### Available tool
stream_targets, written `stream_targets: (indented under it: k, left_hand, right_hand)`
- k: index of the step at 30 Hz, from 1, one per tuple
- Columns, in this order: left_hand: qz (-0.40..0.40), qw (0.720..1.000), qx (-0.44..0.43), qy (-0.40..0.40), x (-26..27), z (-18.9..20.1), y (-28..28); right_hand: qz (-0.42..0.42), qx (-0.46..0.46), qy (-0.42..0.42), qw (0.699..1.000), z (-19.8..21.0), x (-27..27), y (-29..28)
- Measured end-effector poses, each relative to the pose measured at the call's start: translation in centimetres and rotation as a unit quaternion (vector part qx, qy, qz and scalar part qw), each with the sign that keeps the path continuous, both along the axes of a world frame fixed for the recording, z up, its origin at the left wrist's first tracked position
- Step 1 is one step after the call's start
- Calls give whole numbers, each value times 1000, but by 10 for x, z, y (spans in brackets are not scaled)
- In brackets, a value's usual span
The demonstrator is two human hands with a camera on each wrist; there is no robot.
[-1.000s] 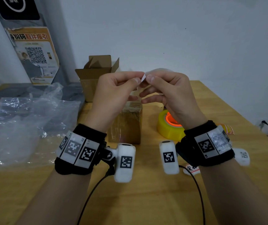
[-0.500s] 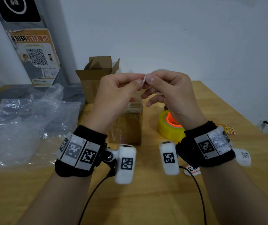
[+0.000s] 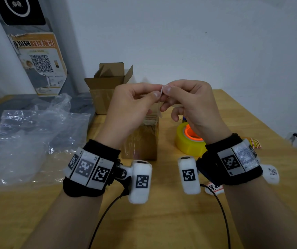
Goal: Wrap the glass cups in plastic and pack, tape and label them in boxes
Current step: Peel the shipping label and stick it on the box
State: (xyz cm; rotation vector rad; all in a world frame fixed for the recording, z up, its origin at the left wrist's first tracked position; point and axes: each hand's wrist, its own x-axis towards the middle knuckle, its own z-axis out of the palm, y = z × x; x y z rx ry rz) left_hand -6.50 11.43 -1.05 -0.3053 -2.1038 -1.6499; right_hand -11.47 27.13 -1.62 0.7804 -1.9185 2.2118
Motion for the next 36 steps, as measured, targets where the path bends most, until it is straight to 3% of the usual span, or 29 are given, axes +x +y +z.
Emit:
stream_targets:
  k: [36]
  left_hand:
    - [-1,1000,11,11,-1,-2,2]
  right_hand:
    - [-2,-19,-15,1000,-1,0,-2]
